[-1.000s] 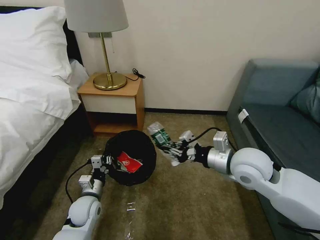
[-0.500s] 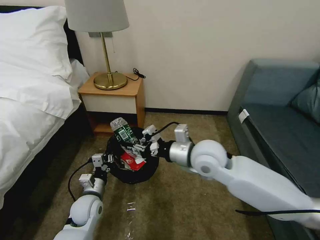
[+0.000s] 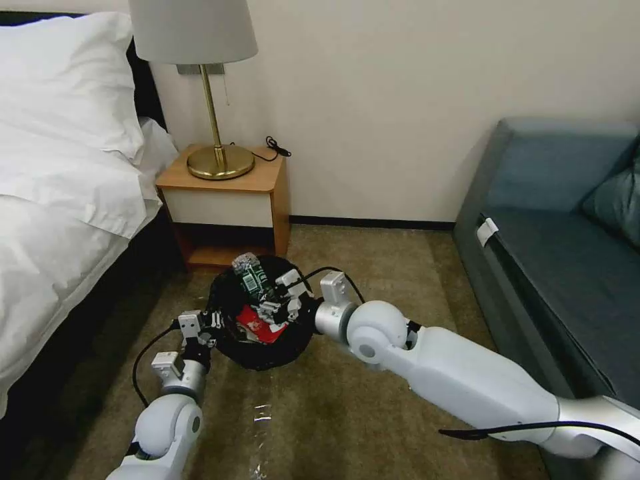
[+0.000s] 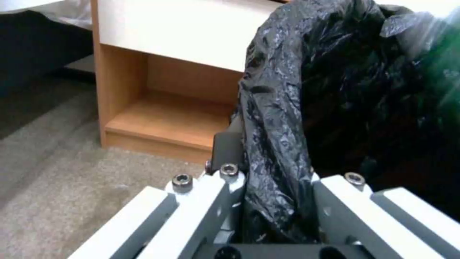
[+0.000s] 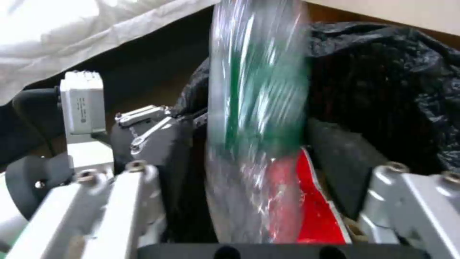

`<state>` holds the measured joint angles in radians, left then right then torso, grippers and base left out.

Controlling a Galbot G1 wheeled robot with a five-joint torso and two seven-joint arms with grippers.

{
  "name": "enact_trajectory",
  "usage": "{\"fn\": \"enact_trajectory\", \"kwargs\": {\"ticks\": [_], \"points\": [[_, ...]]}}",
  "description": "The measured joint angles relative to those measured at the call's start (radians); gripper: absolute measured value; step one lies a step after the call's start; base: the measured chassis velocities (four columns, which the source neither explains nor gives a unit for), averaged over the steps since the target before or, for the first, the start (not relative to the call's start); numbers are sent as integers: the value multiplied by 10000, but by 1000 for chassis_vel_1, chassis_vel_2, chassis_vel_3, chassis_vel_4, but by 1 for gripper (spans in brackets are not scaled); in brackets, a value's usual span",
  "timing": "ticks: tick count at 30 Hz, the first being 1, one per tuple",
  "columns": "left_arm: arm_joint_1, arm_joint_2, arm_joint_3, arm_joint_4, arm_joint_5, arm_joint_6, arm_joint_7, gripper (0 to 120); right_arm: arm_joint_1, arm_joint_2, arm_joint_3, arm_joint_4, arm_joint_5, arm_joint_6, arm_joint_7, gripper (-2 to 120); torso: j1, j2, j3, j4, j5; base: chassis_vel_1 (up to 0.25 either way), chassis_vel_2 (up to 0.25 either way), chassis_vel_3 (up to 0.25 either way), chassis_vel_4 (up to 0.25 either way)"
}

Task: Pick up the trash bin, then pick up the garbage on the floor and place it into the trash bin.

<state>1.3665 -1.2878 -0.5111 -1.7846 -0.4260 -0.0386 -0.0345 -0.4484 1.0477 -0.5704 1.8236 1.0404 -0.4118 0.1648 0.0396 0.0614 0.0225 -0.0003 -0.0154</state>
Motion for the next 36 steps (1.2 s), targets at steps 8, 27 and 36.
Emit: {"fn": "enact_trajectory", "kwargs": {"ticks": [8, 27, 36], "points": [[176, 3, -95, -26, -55, -144, -73, 4, -181, -49, 40, 93, -37, -4, 158, 90, 0, 0, 0, 0, 2, 0, 0, 0, 0], [-125, -1048, -297, -76, -2281, 544, -2830, 4, -2774, -1958, 5060, 1307, -236, -194, -266, 100, -2, 1, 0, -1, 6, 0, 0, 0, 0], [-648, -1412, -131, -246, -4136, 1002, -3410, 4, -5098, -2499, 6872, 2022, -749, -167, -1080, 100, -2, 1, -1, -2, 4, 0, 0, 0, 0]]}}
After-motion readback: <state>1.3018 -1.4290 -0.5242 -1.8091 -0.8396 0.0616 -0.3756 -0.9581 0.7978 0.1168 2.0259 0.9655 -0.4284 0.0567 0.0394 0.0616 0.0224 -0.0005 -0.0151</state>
